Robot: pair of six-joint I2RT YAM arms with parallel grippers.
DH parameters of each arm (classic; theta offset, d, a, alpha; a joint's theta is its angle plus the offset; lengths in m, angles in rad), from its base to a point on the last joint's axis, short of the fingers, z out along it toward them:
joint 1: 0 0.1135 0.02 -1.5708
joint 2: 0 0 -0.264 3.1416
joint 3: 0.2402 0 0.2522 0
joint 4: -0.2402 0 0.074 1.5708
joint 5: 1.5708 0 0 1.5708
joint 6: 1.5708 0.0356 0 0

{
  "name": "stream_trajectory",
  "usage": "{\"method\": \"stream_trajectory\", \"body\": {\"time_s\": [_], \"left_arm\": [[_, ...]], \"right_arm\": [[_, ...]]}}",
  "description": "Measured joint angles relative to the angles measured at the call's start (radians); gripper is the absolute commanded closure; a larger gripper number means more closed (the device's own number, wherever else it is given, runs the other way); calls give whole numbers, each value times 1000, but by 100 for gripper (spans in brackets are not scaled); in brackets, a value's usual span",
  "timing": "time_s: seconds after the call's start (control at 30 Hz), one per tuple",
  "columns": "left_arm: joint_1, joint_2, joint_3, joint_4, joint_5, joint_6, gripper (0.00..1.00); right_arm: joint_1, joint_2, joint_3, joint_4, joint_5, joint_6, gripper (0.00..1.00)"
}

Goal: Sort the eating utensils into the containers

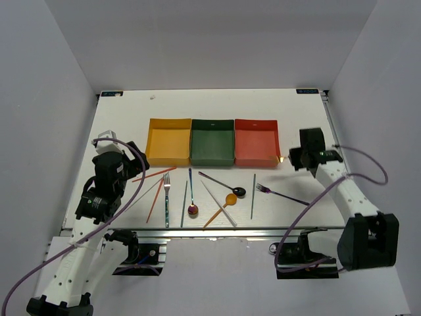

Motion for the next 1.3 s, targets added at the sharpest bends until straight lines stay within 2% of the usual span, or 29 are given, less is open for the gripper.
{"method": "stream_trajectory", "body": {"time_s": [0.13,0.23,0.33,0.53,0.77,0.87,0.9,0.97,1.03,1.07,1.1,1.13,1.3], "left_arm": [[0,6,0,0,-2,0,2],[0,11,0,0,-3,-2,2],[0,13,0,0,-6,-3,2],[0,21,0,-1,-6,-3,2],[0,24,0,0,-6,-3,2],[0,24,0,0,-6,-3,2],[0,24,0,0,-6,-3,2],[0,24,0,0,-6,-3,2],[0,24,0,0,-6,-3,2],[0,24,0,0,-6,-3,2],[0,24,0,0,-6,-3,2],[0,24,0,0,-6,-3,2],[0,26,0,0,-5,-3,2]], "right_arm": [[29,190,273,56,-79,-221,100],[74,326,454,134,-103,-311,100],[124,381,491,172,-107,-341,100],[185,549,584,139,-103,-377,100],[196,569,538,132,-92,-381,98],[196,569,522,130,-85,-384,76],[196,569,518,130,-81,-383,60],[196,569,518,130,-77,-389,49],[196,569,518,129,-77,-396,29],[196,569,519,127,-77,-398,27],[196,569,520,122,-77,-404,14],[196,569,520,119,-77,-402,10],[198,542,527,87,-65,-443,11]]}}
